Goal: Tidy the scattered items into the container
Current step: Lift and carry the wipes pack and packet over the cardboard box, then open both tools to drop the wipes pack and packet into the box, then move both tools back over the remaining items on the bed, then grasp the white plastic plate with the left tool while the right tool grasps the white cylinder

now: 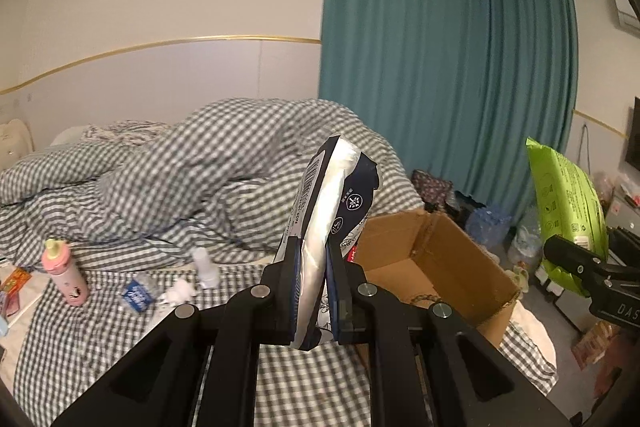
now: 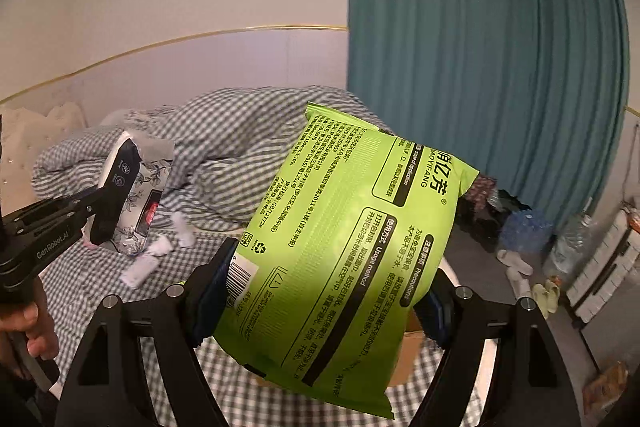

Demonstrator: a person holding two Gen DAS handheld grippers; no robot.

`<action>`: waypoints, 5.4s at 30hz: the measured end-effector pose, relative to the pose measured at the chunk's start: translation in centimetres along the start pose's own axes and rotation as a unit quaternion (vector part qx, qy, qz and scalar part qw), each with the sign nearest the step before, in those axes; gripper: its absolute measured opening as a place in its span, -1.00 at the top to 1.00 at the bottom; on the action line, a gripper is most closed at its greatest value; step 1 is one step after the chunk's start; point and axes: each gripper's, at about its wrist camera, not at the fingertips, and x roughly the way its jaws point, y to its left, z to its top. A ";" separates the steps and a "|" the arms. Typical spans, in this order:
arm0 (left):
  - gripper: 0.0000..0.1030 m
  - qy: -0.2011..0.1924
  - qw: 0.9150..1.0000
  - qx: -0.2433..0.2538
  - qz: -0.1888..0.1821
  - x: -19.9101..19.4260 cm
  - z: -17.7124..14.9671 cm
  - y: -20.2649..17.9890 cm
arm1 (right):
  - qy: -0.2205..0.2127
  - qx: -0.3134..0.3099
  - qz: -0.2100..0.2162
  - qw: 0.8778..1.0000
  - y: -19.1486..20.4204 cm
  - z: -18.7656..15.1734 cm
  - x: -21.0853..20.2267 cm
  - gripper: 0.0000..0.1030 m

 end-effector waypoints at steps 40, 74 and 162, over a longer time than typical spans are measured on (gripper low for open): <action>-0.38 0.096 0.993 0.059 -0.033 16.4 -2.5 -7.6 | 0.120 -0.022 0.013 0.992 -5.2 -4.0 17.1 -0.52; -0.67 0.029 1.000 0.006 0.000 5.9 0.8 1.7 | -0.052 -0.051 -0.026 0.997 2.0 2.6 7.3 -0.99; -0.72 0.246 0.967 -0.034 0.059 22.9 -18.1 27.0 | 0.148 -0.099 0.147 0.973 27.5 -4.6 33.0 -0.99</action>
